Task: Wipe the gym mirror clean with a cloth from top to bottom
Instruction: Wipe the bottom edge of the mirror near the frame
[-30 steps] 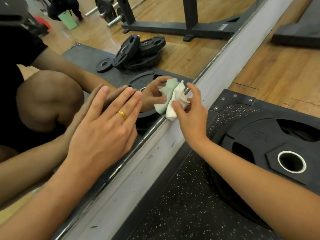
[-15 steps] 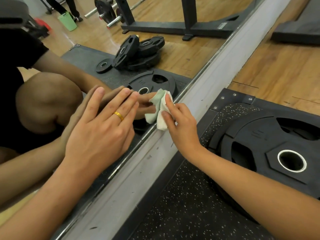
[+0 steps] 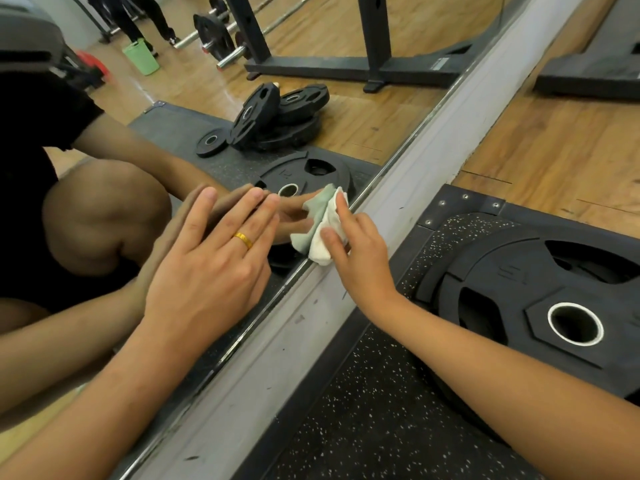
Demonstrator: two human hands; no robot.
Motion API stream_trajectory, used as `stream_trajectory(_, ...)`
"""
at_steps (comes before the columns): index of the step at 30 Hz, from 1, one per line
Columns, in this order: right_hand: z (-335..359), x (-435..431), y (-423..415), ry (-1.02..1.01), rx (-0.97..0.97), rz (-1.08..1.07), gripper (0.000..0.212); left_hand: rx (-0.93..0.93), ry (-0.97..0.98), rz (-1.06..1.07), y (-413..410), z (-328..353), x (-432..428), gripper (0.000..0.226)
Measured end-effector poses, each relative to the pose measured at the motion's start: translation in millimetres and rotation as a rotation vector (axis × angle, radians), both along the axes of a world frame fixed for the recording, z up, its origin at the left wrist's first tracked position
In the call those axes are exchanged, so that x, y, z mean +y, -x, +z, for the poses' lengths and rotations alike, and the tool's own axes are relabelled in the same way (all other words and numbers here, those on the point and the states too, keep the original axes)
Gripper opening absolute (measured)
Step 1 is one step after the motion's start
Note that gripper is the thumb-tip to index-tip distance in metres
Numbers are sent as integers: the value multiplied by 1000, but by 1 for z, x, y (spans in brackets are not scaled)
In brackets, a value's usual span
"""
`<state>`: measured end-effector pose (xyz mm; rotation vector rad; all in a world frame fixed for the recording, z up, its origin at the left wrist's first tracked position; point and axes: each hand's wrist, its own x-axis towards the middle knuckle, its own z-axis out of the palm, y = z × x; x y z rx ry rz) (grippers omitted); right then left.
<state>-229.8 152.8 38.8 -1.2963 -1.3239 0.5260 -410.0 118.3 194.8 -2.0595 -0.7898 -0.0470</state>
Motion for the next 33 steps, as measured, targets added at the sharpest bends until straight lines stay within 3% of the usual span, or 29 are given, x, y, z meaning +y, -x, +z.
stream_trajectory(3,-2,10,-13,-30,-45,-44,56,2,12,1,-1,2,-2,49)
stream_trajectory(6,7,18,-20,71,53,-124,53,17,30,-7,-2,3,-2,49)
stream_trajectory(9,13,12,-17,62,60,-41,54,-1,53,-8,-1,4,-3,48)
stream_trajectory(13,6,8,-31,-83,-203,76,58,-164,146,-93,-13,4,-7,39)
stream_trajectory(16,-2,19,-50,-112,-348,29,61,-155,202,-147,-34,2,-5,38)
stream_trajectory(22,-5,31,-65,142,-51,-72,54,26,217,-154,-81,16,40,45)
stream_trajectory(29,31,55,-92,7,211,-198,55,146,37,45,-100,26,78,60)
stream_trajectory(33,41,63,-78,-43,180,-106,54,174,37,67,-101,24,79,62)
